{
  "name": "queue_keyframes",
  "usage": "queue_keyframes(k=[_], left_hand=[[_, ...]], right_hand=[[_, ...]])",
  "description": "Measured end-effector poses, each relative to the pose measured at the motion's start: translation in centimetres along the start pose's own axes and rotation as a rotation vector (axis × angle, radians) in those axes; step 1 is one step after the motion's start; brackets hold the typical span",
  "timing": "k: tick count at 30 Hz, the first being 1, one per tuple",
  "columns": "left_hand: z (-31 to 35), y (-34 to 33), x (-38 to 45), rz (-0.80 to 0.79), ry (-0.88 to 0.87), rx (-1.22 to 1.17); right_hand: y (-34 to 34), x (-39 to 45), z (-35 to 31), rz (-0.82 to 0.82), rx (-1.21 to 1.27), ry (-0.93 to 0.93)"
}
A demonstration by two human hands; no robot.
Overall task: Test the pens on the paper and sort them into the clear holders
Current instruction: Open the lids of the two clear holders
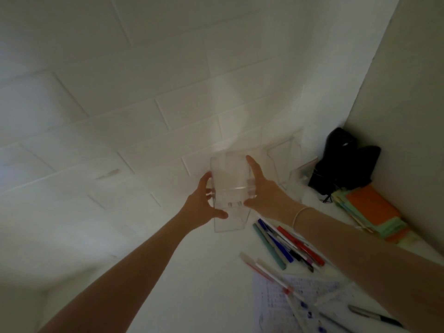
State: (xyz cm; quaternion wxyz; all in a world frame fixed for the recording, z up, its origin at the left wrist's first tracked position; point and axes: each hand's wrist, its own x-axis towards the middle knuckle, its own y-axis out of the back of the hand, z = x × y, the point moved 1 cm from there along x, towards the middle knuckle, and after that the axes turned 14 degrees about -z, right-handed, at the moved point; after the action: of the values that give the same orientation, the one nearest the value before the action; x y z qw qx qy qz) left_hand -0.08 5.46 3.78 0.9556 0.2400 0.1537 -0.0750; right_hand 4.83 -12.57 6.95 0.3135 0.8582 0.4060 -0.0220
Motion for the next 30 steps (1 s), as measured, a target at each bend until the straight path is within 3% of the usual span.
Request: queue_keyframes(k=[6, 12, 23, 25, 28, 30], left_hand=[[-0.6, -2.1, 1.1, -0.001, 0.110, 0.289], [-1.8, -3.3, 2.5, 0.029, 0.225, 0.325], [-1.4, -4.0, 3.6, 0.011, 0.221, 0.332], [-1.0, -3.9, 3.4, -0.078, 0.323, 0.324], [1.0, -3.6, 2.2, -0.387, 0.565, 0.240], [2.2, -3.6, 1.5, -0.532, 0.603, 0.225]], right_hand=[[-2.2, 1.6, 3.2, 0.048, 0.003, -0.052], [-1.6, 2.3, 4.6, 0.054, -0.014, -0.040], [-0.4, 2.1, 4.5, 0.070, -0.049, -0.122], [-0.4, 2.0, 4.3, 0.061, -0.066, -0.133], [0.1, 1.5, 4.0, 0.005, -0.116, -0.210], [0.6, 0.7, 3.9, 0.053, -0.092, -0.203]])
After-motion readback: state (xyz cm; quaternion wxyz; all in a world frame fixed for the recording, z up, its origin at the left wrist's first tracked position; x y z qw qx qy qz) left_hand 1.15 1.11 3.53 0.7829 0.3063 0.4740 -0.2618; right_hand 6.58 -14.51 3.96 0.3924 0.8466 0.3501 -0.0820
